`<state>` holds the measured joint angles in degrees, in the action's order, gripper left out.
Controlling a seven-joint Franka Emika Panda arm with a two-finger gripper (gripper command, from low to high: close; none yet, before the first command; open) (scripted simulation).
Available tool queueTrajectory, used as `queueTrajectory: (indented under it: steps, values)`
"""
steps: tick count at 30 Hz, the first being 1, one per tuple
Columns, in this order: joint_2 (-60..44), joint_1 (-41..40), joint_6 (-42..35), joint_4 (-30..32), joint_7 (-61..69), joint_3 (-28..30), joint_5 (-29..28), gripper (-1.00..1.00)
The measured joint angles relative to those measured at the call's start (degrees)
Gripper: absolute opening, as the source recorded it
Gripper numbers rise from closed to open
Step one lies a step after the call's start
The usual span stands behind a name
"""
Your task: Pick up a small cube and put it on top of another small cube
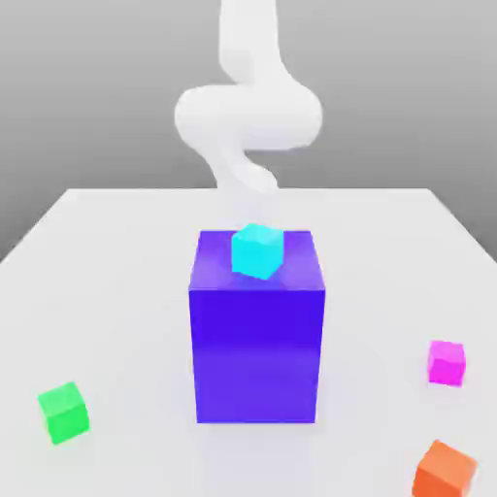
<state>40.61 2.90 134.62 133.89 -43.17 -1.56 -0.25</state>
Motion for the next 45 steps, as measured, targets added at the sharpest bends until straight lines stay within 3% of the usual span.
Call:
queueTrajectory:
  steps: [14, 22, 28, 29, 36, 42, 45]
  values:
    - [-29.3, 15.1, 16.0, 11.9, 14.6, -10.7, -1.9, 0.00]
    - [-46.2, 24.4, 24.9, 18.5, 20.4, -16.1, -6.4, 0.00]
    - [-58.8, 31.2, 34.0, 17.1, 15.0, -8.6, -15.2, 0.00]
    - [-60.4, 32.5, 35.3, 16.8, 14.2, -7.1, -16.2, -1.00]
    - [-60.7, 32.7, 35.5, 16.7, 14.0, -6.9, -16.5, -1.00]
    - [-49.9, 28.2, 27.3, 18.8, 21.0, -13.6, -7.4, -1.00]
    - [-48.3, 24.7, 25.5, 16.4, 21.2, -11.0, -4.5, -1.00]
